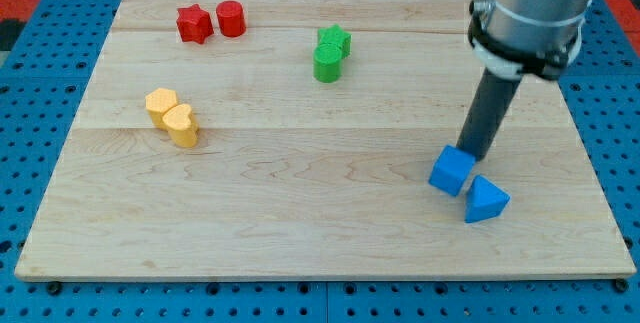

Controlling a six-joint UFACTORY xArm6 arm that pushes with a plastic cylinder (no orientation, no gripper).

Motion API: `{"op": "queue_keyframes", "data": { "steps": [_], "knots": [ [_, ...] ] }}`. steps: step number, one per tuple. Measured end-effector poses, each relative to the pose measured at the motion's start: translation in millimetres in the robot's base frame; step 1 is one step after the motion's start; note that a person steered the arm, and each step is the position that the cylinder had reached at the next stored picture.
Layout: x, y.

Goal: Place the green blocks above the blue blocks

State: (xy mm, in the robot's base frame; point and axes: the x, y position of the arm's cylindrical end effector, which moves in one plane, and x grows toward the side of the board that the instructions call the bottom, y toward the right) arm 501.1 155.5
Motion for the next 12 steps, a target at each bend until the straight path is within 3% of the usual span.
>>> {"op": "queue_keyframes", "data": {
  "steps": [1,3,5,6,7,12],
  "knots": [
    [-1,0],
    [-109,22],
    [-225,-27],
    [-254,-66],
    [-254,-101],
    [-254,-118]
  ]
}}
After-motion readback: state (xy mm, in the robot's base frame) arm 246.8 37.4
